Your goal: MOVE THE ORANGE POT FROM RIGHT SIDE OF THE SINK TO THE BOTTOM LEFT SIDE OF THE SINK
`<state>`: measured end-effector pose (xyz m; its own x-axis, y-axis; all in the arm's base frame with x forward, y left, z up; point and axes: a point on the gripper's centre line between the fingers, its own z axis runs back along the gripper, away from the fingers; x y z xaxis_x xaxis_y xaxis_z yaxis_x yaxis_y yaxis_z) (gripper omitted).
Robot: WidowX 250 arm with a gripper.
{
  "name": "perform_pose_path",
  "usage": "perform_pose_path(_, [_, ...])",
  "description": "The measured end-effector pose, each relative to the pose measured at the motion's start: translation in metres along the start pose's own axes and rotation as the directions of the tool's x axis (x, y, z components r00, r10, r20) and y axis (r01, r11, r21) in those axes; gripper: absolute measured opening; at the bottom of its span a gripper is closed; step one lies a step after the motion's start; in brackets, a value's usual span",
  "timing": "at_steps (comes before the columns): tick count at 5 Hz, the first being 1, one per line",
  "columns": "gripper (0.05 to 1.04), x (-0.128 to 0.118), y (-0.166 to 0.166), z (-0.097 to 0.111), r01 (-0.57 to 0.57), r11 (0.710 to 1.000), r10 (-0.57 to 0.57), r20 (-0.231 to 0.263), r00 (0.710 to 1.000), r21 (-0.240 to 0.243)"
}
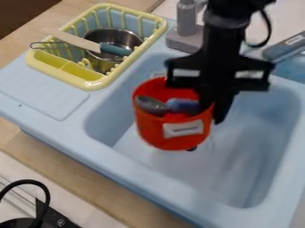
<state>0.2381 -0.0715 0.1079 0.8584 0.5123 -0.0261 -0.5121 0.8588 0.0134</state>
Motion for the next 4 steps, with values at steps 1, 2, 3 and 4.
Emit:
perform_pose_path(1, [0.055,0.007,0.011,-0.023,-0.023,0.999,0.024,-0.013,1.0,0.021])
perform_pose_path(2, [0.055,0.01,0.022,-0.042,-0.023,0.999,0.022,0.029,0.999,0.046])
perform_pose_path(3, [0.055,0.011,0.028,-0.043,0.008,1.0,-0.009,0.067,0.998,0.023])
perform_pose_path(4, [0.07,0.009,0.034,-0.041,0.028,1.0,-0.028,0.068,0.997,0.002])
